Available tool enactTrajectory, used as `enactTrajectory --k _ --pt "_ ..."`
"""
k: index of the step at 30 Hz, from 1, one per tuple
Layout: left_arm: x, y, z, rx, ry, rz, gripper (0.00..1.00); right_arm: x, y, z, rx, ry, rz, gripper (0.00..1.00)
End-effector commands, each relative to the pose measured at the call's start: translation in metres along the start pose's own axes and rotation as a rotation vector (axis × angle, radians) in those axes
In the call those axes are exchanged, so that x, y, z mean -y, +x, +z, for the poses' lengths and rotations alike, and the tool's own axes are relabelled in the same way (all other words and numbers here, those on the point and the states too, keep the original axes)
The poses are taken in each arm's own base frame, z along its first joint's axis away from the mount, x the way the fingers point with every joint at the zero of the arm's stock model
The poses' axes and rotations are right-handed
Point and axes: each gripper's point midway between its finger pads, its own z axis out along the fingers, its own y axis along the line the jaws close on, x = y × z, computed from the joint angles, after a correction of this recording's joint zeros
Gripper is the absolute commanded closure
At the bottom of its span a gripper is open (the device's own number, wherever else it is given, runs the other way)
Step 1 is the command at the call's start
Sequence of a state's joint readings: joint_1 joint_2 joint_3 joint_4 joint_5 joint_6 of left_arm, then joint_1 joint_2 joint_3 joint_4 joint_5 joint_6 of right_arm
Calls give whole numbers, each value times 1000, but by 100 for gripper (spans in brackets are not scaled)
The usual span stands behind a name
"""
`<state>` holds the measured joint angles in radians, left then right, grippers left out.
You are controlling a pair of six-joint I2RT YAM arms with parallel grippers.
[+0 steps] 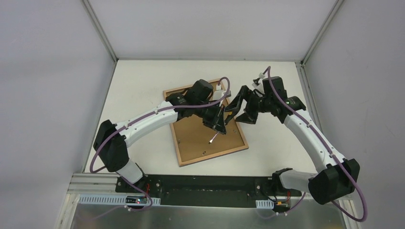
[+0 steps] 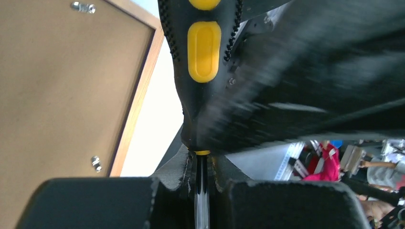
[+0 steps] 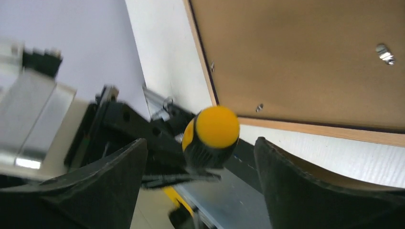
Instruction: Take the photo out of the frame
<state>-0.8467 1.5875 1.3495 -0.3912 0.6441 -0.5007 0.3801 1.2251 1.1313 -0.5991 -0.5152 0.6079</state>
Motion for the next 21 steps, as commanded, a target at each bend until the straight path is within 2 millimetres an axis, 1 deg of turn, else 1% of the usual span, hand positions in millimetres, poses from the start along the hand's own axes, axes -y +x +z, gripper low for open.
enactTrajectory --k 1,3,4,8,10,12,13,16,18,20,21 --pt "0 20 -28 -36 0 169 100 -20 40 -24 -228 -194 -189 9" --pt "-4 26 -32 -54 -14 188 100 -23 47 -27 -264 -235 -192 3" --pt "-5 30 -33 -64 -17 196 100 -25 50 -28 -286 -256 -190 2" --pt "-6 40 -41 -78 -7 257 100 -22 52 -22 -359 -264 -124 2" --pt "-6 43 -47 -67 -12 293 100 -22 56 -20 -411 -284 -103 6" --pt "-3 45 -52 -59 -2 327 100 -22 57 -17 -426 -280 -96 9" --pt "-1 46 -53 -60 4 336 100 -24 59 -16 -437 -286 -94 12" --pt "3 48 -54 -71 29 344 100 -26 66 -10 -470 -291 -85 16" --pt "5 49 -53 -77 46 344 100 -25 67 -4 -479 -287 -63 19" --pt "5 48 -52 -78 45 343 100 -27 70 1 -504 -300 -38 28" --pt "5 49 -53 -81 46 345 100 -30 72 2 -522 -308 -34 30"
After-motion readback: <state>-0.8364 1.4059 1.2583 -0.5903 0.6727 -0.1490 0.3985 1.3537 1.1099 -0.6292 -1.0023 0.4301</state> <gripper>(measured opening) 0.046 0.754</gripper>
